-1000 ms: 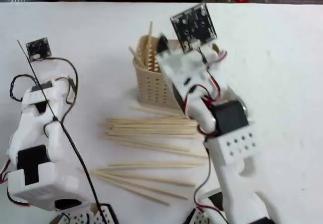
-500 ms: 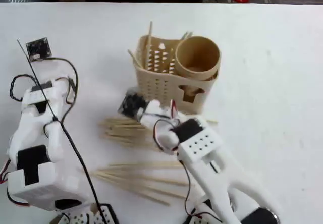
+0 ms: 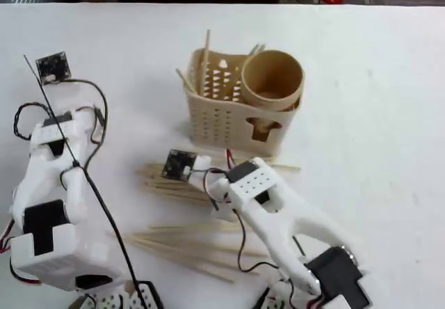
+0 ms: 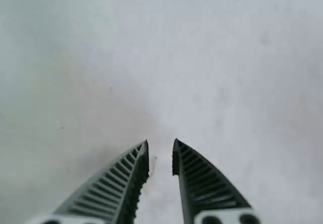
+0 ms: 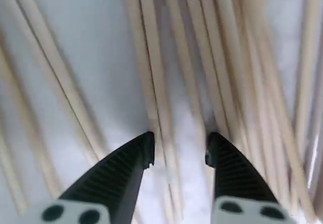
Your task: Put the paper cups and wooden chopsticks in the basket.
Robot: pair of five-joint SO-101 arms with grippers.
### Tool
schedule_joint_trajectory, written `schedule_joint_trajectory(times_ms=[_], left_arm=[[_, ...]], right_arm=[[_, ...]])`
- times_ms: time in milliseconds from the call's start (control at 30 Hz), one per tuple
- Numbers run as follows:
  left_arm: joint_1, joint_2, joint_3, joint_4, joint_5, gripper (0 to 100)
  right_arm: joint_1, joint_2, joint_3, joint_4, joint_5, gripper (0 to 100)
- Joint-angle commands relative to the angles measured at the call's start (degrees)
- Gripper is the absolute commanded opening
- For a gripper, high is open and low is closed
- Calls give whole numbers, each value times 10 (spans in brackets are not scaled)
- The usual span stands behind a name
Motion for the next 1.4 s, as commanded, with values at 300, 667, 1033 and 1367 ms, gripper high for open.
schedule_joint_trajectory(times_ms=[300, 667, 1033, 1367], left_arm=[[8, -1, -29, -3, 4, 101], [8, -1, -29, -3, 4, 101], [8, 0, -28, -4, 4, 101], [8, 0, -26, -4, 4, 101]], right_arm=[[2, 27, -18, -12, 2, 16], [68, -327, 51, -7, -72, 17], [67, -527, -29, 75, -110, 17], [65, -527, -62, -184, -207, 17]])
